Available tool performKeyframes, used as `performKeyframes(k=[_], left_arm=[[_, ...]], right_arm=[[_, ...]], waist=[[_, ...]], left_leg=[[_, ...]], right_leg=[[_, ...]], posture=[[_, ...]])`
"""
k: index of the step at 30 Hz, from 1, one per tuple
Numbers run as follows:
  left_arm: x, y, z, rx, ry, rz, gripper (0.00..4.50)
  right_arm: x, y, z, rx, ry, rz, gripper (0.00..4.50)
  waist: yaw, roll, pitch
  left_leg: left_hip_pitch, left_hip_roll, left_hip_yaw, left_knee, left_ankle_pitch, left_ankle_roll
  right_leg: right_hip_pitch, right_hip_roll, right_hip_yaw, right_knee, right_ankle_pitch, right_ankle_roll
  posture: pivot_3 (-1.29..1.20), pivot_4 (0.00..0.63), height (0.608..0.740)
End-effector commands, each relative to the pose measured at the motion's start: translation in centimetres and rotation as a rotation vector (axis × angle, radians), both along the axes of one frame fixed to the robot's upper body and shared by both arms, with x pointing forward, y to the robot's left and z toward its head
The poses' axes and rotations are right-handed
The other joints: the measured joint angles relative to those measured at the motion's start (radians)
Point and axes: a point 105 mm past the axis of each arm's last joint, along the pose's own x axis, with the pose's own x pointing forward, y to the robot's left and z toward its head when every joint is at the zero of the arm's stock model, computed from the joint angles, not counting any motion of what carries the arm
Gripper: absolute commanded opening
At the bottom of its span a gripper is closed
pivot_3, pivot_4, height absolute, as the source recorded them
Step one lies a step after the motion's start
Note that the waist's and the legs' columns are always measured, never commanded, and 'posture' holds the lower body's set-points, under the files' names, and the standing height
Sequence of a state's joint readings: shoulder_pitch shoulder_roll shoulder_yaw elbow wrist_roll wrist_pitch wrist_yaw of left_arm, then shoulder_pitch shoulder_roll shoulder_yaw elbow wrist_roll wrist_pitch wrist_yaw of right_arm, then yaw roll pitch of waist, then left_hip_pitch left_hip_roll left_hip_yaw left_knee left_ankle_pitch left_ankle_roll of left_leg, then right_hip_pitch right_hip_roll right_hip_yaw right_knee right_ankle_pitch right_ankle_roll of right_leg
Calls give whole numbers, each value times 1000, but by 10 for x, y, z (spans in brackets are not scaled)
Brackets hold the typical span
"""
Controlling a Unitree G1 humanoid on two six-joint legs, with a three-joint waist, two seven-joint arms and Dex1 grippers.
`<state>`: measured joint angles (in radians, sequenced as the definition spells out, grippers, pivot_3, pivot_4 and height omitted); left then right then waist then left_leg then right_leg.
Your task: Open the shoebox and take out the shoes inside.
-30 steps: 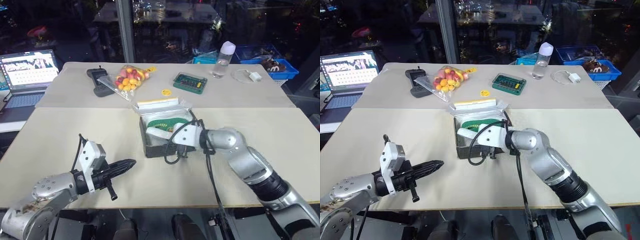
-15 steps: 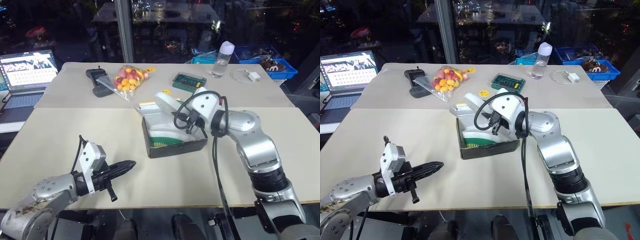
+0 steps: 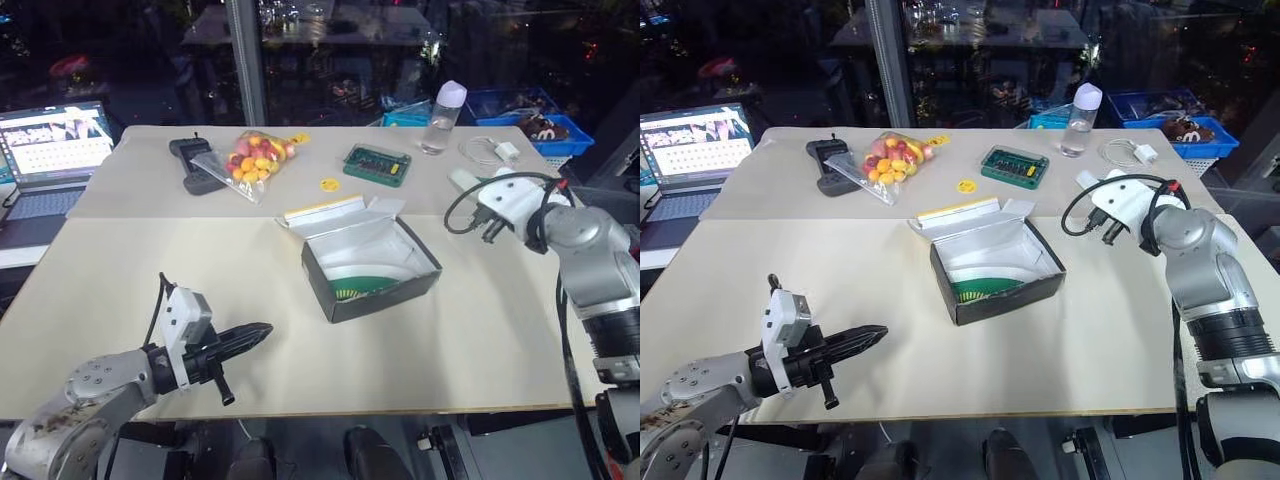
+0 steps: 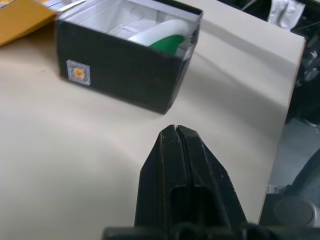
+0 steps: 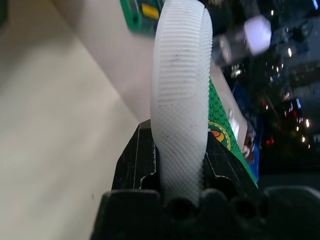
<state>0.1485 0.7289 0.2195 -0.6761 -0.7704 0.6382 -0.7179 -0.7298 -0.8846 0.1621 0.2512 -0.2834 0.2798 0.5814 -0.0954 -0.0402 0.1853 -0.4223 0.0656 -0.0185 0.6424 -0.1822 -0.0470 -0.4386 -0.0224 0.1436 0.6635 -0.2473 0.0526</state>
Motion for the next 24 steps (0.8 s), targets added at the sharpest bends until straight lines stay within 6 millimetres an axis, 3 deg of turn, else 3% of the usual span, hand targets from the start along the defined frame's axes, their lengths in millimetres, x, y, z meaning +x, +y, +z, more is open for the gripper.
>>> performKeyframes(k=[1, 5, 10, 13, 15, 21, 22, 24], left_arm=[[-2, -5, 10, -14, -46, -30, 0], [-1, -8, 11, -23, -49, -48, 0], [-1, -11, 10, -26, -49, -54, 0], [0, -11, 11, -27, -50, -52, 0], [1, -12, 11, -27, -50, -52, 0], [3, -14, 12, -30, -51, -56, 0], [3, -15, 13, -31, -51, -57, 0], [3, -15, 14, -31, -51, -60, 0]], right_arm=[[2, -15, -14, -228, -2, -23, 502], [11, -19, -77, -397, 115, -26, 502], [12, -26, -98, -382, 172, -52, 502], [8, -23, -107, -316, 211, -38, 502], [4, -18, -112, -204, 253, -27, 1472], [-12, -10, -109, 16, 333, -6, 3402], [-15, -10, -105, 59, 346, 2, 3650], [-21, -9, -95, 112, 365, 13, 3650]], waist=[[0, 0, 0], [-3, -1, 0], [-14, -1, 0], [-14, -2, 0], [-14, -3, -1], [-15, -6, -3], [-16, -6, -3], [-15, -6, -3]], left_leg=[[0, 0, 0, 0, 0, 0], [1, 0, 1, 1, 0, 0], [3, -1, 2, 1, 1, -1], [15, -1, 1, 2, 1, -1], [16, -1, 1, 1, 1, -1], [16, 0, 0, 1, 1, -1], [16, 0, 0, 1, 1, -1], [16, 0, 0, 1, 1, -1]], right_leg=[[0, 0, 0, 0, 0, 0], [1, 0, 1, 0, 0, 0], [3, 0, 3, 0, 2, 2], [16, 0, 3, -2, -1, -1], [17, 0, 3, -3, -3, -4], [17, 0, 2, -2, 0, 2], [17, 0, 2, -2, 0, 2], [17, 0, 2, -2, 0, 2]], posture=[[0, 150, 712], [0, 150, 712], [0, 150, 712], [0, 150, 712], [0, 150, 712], [0, 150, 712], [0, 150, 712], [0, 150, 712]])
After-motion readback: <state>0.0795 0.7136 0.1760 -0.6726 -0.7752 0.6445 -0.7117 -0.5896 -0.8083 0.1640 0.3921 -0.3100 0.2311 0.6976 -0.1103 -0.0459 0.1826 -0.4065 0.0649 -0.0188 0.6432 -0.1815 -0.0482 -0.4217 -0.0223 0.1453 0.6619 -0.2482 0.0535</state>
